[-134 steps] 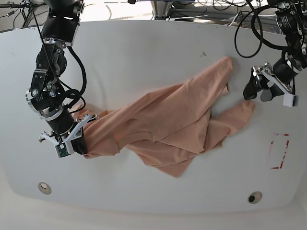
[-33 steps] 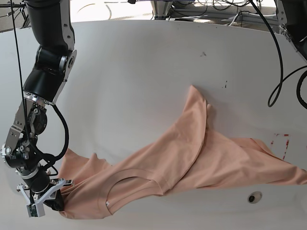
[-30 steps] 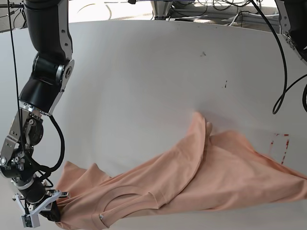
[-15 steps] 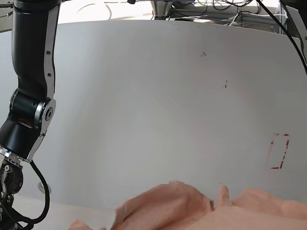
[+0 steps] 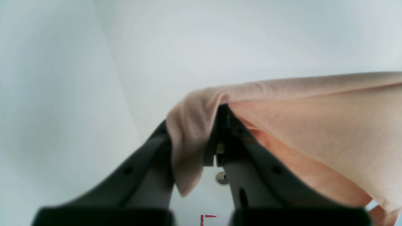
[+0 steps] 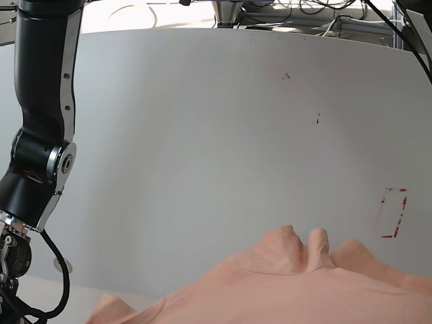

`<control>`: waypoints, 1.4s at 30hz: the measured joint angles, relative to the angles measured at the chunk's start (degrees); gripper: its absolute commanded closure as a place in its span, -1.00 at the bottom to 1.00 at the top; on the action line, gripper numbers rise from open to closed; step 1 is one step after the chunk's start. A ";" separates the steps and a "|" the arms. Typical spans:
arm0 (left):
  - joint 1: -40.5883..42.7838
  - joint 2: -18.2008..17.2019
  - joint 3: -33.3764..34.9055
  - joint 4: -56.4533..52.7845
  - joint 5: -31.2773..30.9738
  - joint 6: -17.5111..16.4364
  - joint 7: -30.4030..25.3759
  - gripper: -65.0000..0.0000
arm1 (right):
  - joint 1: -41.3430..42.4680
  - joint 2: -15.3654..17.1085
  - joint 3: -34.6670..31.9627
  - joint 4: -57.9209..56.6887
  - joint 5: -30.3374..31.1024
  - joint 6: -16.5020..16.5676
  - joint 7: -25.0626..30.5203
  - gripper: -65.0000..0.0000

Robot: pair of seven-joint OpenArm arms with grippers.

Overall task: Fold the T-shirt properly
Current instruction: 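Lift the shirt with both grippers and stretch it between them, then lay the stretched shirt down and release it with the left gripper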

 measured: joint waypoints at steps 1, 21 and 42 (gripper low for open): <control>0.46 -0.02 -0.11 0.04 -0.24 -0.09 -0.17 1.00 | -0.31 0.13 0.00 -0.02 0.07 0.02 0.00 1.00; 17.75 0.52 -5.42 0.04 -4.09 -0.22 0.04 1.00 | -22.47 0.15 4.07 18.21 0.20 0.31 0.20 1.00; 60.48 5.99 -19.91 -0.13 -21.59 0.57 -0.13 1.00 | -60.89 -7.50 10.93 42.58 -0.96 0.15 -0.24 1.00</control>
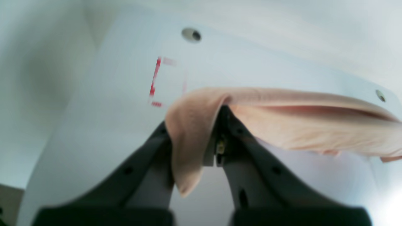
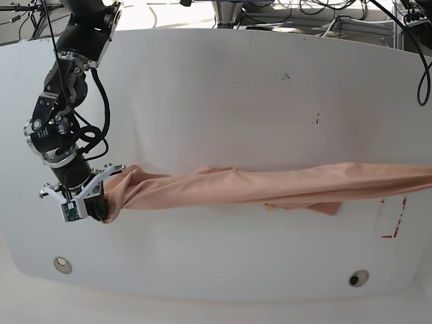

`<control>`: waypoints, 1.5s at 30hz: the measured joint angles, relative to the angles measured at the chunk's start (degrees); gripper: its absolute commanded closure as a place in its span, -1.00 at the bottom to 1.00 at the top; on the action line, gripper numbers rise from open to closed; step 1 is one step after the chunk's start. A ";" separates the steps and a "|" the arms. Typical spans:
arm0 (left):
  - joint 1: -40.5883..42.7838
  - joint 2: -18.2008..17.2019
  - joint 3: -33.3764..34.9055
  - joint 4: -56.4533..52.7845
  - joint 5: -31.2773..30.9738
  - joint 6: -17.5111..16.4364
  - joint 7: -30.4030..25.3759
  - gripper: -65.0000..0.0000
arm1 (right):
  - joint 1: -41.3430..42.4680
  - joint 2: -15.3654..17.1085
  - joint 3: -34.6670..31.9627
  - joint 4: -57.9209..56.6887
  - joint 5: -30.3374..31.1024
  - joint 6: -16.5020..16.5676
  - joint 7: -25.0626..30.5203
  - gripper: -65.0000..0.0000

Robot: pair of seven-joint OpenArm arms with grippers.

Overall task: Fold the T-shirt properly
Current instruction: 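Lay the stretched shirt down and release it with the left gripper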

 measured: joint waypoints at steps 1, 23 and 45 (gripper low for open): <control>1.95 0.17 0.02 0.07 0.22 0.02 0.20 1.00 | -1.36 -0.74 0.63 0.61 0.81 -0.09 0.13 1.00; 23.15 2.78 -4.96 0.83 -0.72 -0.50 -0.13 1.00 | -16.22 -2.01 7.78 0.72 7.23 -0.07 0.42 1.00; 28.72 2.69 -4.94 0.94 -0.46 -0.28 6.27 -0.21 | -19.52 -3.93 8.44 0.66 7.10 -0.24 0.44 1.00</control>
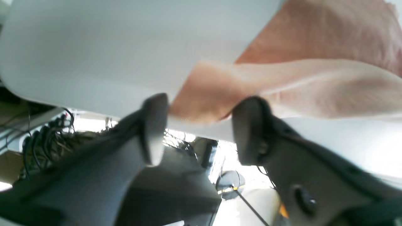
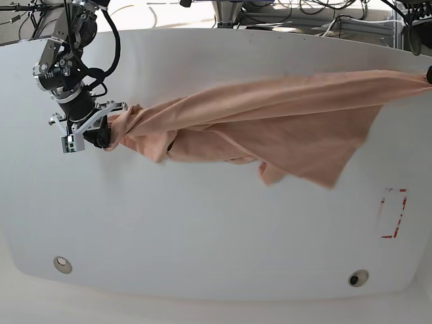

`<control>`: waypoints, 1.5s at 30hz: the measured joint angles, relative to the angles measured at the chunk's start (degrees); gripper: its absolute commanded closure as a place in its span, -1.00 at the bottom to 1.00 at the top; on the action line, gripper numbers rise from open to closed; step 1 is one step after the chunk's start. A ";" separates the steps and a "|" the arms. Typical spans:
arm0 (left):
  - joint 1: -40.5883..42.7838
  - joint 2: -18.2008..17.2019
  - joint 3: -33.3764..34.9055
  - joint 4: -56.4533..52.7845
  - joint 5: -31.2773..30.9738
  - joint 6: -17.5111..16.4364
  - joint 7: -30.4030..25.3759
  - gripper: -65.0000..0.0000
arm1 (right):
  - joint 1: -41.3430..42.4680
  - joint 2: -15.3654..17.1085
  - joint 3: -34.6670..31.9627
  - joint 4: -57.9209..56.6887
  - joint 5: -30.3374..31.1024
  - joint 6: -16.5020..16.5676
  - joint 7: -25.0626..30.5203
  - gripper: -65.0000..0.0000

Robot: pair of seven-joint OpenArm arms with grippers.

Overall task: Fold the T-shirt properly
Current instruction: 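Lay the stretched shirt down and release it with the left gripper, then move the left gripper onto the shirt body and grasp it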

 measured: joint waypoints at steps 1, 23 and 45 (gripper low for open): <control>-0.02 -0.02 0.00 0.02 -0.02 -0.02 0.42 -0.24 | 0.20 0.00 -0.04 0.00 0.02 0.00 -0.02 1.00; -27.54 4.13 11.72 4.44 1.70 0.24 12.92 -0.26 | 4.00 -0.04 -0.24 0.00 -0.22 0.00 -0.15 1.00; -59.89 16.79 36.02 -22.60 31.80 0.04 -0.31 -0.26 | 6.21 -0.04 -0.37 -0.04 -0.33 0.00 -0.20 1.00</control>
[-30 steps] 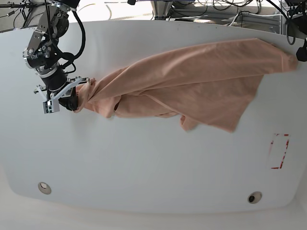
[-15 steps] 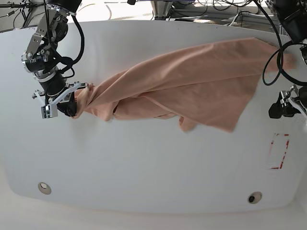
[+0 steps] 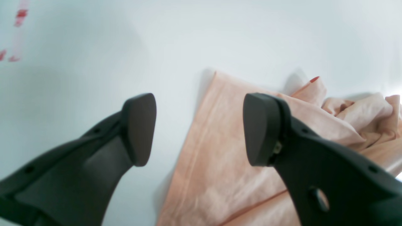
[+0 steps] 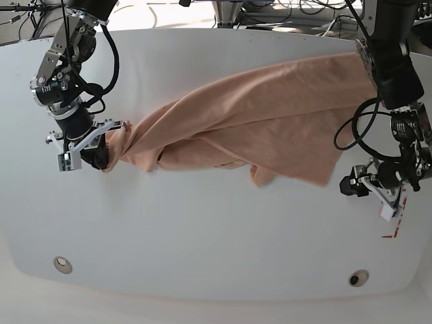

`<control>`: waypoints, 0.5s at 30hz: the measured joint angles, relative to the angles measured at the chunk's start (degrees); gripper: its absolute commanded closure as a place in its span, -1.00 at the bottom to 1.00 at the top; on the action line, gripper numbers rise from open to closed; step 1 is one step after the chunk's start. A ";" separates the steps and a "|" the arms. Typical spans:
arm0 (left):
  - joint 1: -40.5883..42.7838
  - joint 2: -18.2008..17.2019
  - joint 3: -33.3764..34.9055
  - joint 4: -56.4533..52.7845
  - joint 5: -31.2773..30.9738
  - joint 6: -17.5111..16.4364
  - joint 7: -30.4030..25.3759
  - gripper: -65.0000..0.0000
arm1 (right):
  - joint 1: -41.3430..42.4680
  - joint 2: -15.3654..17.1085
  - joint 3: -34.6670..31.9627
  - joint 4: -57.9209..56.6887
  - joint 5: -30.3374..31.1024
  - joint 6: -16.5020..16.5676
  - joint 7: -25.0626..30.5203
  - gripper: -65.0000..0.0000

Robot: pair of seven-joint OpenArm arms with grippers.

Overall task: Fold the T-shirt properly
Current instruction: 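Move the left gripper onto the shirt body and grasp it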

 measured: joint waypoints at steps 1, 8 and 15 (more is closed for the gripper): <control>-0.15 0.00 1.07 -1.31 0.02 -0.04 -0.61 -0.26 | 0.13 0.02 0.02 0.00 0.02 -0.02 0.04 1.00; -0.48 1.81 6.78 -9.29 0.81 -0.02 -5.44 -0.26 | 0.26 0.07 0.02 0.00 0.00 -0.02 -0.02 1.00; -1.14 3.45 9.42 -12.39 -0.22 -0.04 -9.35 -0.26 | 0.26 0.15 0.07 0.00 0.00 -0.02 0.02 1.00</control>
